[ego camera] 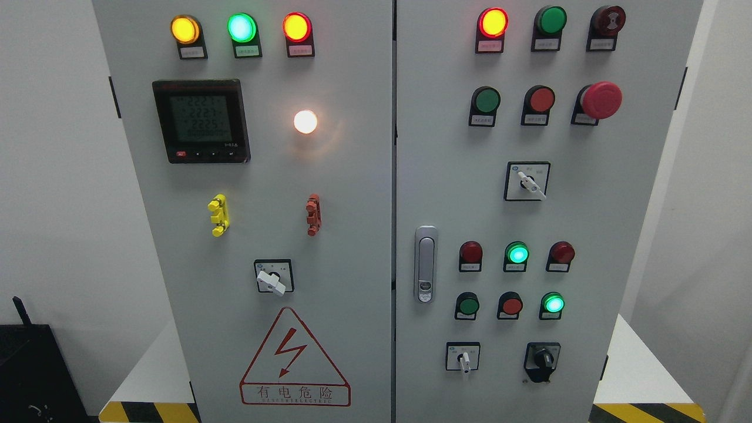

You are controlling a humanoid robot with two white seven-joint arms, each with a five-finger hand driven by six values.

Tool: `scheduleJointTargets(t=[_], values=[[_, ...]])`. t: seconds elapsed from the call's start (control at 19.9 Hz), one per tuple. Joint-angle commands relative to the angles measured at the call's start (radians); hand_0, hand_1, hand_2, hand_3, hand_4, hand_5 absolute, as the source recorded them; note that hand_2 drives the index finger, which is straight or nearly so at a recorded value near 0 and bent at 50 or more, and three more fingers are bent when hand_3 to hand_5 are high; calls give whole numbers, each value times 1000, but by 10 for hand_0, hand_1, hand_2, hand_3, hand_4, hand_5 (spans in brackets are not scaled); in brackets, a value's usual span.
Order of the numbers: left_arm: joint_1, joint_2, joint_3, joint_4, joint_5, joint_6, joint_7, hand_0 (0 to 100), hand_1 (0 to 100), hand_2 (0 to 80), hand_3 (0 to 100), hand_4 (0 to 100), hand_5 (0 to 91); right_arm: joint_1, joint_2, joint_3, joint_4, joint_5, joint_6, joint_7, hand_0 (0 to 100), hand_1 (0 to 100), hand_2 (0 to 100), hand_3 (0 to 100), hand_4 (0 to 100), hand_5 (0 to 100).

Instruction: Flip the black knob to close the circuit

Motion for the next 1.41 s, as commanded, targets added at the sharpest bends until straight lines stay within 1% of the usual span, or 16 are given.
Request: scheduleJointTargets(t=[0.0,0.3,0.35,0.45,0.5,0.6,0.75,0.8,0.9,0.95,1.1,1.2,1.36], values=[[34,-1,11,-34,8,0,0,0,0,0,48,26,0,0,-24,-2,-4,-3,0,1,0,0,0,0,0,0],[34,-1,11,-34,8,0,0,0,0,0,49,26,0,0,-27,-4,-24,-5,-1,3,0,0,0,0,0,0],[34,-1,11,-34,8,0,0,0,0,0,49,26,0,3,-25,-4,-48,-6,-3,4,0,0,0,0,0,0],[34,-1,11,-34,8,0,0,0,0,0,48,26,0,20,-15,1,-141,-8,-11,4,0,0,0,0,0,0],[34,-1,11,-34,8,0,0,0,0,0,48,26,0,50,-10,7,-209,-6,-11,4,0,0,0,0,0,0],[34,-1,11,-34,8,0,0,0,0,0,48,26,0,110,22,12,-400,-3,-6,13,0,0,0,0,0,0],[34,-1,11,-34,8,0,0,0,0,0,49,26,0,196,50,16,-707,-8,-3,108,0,0,0,0,0,0],[34,1,11,-34,8,0,0,0,0,0,49,27,0,216,56,16,-808,-11,-3,124,0,0,0,0,0,0],[34,-1,11,-34,8,0,0,0,0,0,49,27,0,239,79,18,-986,-41,-3,125,0,0,0,0,0,0],[34,-1,11,-34,8,0,0,0,0,0,49,27,0,250,84,22,-1068,-72,0,125,0,0,0,0,0,0],[34,-1,11,-34,8,0,0,0,0,0,49,27,0,288,79,76,-1256,-185,0,128,0,0,0,32,0,0],[34,-1,11,-34,8,0,0,0,0,0,49,27,0,313,80,90,-1378,-233,0,128,0,0,0,53,0,0],[34,1,11,-34,8,0,0,0,0,0,49,28,0,333,91,92,-1531,-242,-9,128,0,4,5,71,0,0]])
